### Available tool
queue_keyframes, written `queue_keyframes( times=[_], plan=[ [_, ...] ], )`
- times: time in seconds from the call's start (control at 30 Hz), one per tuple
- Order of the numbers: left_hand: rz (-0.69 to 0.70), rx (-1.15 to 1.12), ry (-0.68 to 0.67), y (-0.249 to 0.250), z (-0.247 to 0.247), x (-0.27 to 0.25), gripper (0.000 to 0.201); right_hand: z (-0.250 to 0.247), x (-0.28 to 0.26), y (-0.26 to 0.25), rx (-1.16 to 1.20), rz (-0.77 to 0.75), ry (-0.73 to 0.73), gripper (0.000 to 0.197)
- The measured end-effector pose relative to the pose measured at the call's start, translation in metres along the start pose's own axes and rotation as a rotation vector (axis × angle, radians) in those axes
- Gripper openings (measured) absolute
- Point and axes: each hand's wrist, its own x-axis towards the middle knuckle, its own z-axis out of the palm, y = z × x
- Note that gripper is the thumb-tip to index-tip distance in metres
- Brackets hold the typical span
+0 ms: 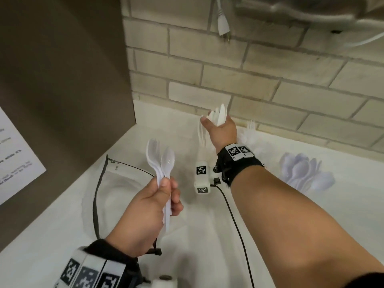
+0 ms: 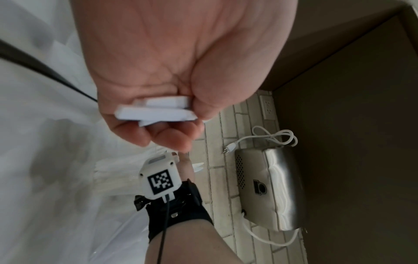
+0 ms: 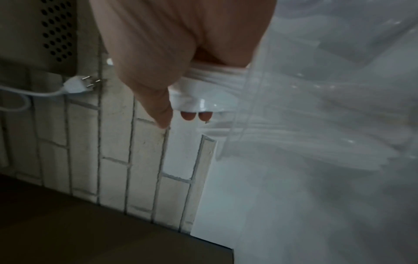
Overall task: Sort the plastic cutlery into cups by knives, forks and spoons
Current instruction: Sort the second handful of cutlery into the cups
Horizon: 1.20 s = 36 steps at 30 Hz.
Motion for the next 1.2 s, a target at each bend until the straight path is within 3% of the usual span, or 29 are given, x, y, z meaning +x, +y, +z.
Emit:
queue_keyframes(
  times=[0.33, 0.4, 0.5, 0.53, 0.6, 0.67, 0.73, 0.8, 0.93, 1.1, 1.2],
  plan=[
    [-0.075, -0.115, -0.047, 0.006, 0.009, -0.001, 0.028, -0.007, -0.003, -0.019, -0.192, -0.086, -0.018, 0.072],
    [-0.077, -0.105, -0.060, 0.007, 0.009, -0.002, 0.028, -0.012, -0.010, -0.031, -0.219, -0.187, 0.011, 0.065],
    [-0.061, -0.019, -0.063, 0.006, 0.009, -0.003, 0.028, -0.021, -0.038, -0.059, -0.093, -0.266, 0.000, 0.037],
    [-0.043, 0.033, -0.065, 0.006, 0.010, -0.003, 0.028, -0.026, -0.052, -0.069, -0.021, -0.225, -0.083, 0.028],
    [0.019, 0.197, -0.059, 0.005, 0.010, -0.003, 0.027, -0.038, -0.080, -0.083, 0.019, -0.083, -0.402, 0.021],
    [0.084, 0.390, -0.043, 0.003, 0.010, -0.003, 0.025, -0.049, -0.097, -0.084, -0.095, -0.008, -0.682, 0.037],
    [0.114, 0.508, -0.051, 0.002, 0.010, -0.002, 0.024, -0.057, -0.103, -0.077, -0.110, -0.031, -0.827, 0.054],
    [0.105, 0.554, -0.091, 0.001, 0.012, -0.004, 0.023, -0.062, -0.106, -0.071, -0.054, -0.059, -0.881, 0.052],
    [0.137, 0.668, -0.145, 0.000, 0.014, -0.006, 0.022, -0.071, -0.112, -0.072, -0.158, -0.174, -0.852, 0.027],
    [0.181, 0.805, -0.155, -0.001, 0.014, -0.005, 0.020, -0.074, -0.114, -0.074, -0.250, -0.264, -0.679, 0.026],
    [0.152, 0.758, -0.164, -0.001, 0.015, -0.006, 0.021, -0.075, -0.119, -0.072, -0.266, -0.263, -0.683, 0.025]
  ],
)
